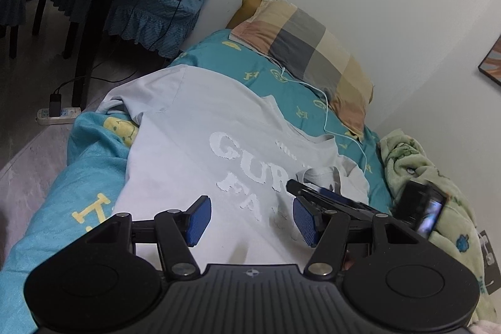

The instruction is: Fold clothes

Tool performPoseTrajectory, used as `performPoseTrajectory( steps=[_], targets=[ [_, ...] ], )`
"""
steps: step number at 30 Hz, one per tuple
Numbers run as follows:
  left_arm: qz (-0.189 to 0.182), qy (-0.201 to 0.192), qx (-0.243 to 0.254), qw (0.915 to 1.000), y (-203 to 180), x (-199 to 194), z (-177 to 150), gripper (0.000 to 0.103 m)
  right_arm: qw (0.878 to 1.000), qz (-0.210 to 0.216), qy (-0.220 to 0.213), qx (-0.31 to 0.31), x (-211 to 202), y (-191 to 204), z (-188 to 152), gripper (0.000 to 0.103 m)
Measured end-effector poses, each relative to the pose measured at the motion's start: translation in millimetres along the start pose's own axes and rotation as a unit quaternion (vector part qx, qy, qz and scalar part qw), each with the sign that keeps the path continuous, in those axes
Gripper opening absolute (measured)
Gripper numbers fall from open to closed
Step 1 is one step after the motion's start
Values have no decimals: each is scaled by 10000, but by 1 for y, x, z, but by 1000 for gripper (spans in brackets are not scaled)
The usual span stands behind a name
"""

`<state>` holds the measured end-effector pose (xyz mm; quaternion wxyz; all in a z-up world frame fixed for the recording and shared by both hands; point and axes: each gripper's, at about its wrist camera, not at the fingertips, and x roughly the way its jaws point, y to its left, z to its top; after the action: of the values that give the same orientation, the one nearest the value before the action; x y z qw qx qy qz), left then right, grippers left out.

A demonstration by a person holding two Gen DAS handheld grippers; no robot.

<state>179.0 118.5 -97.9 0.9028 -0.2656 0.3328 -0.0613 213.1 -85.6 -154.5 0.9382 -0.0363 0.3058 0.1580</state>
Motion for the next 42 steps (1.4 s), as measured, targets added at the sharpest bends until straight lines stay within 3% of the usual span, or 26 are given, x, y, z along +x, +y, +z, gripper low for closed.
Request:
performPoseTrajectory(
  steps=[5,10,13,17,20,22,30,37,42],
  targets=[
    [65,42,394,9992,-14,7,-8,61,9992,167,1,363,-52,-18,-13,75],
    [81,53,837,9964,-29,11,-20,61,9945,-75,162,1029,-120,-41,-25,75],
    [16,93,1087,9940,-38,12,-29,61,9934,-222,218,1104,-160,-40,-35,75],
    [-140,180,1376,9902,-48,13,-44,61,9868,-210,-154,1597,-195,-52,-59,75],
    [-373,382,1332,9897,-53,15,-52,61,9791,-270,-205,2003,-195,-65,-72,75],
    [-558,665,1012,9911,-50,23,-55,60,9788,-305,-197,2014,-190,-72,-72,75],
    [-510,994,1146,9871,-76,66,-63,60,9711,-765,-493,2206,-188,-101,-74,75],
    [-994,826,760,9887,-127,154,-38,60,9592,-865,-682,2604,-191,-132,-78,75],
    [-749,927,651,9907,-150,226,-27,61,9513,-658,-750,2918,-180,-149,-80,75]
  ],
)
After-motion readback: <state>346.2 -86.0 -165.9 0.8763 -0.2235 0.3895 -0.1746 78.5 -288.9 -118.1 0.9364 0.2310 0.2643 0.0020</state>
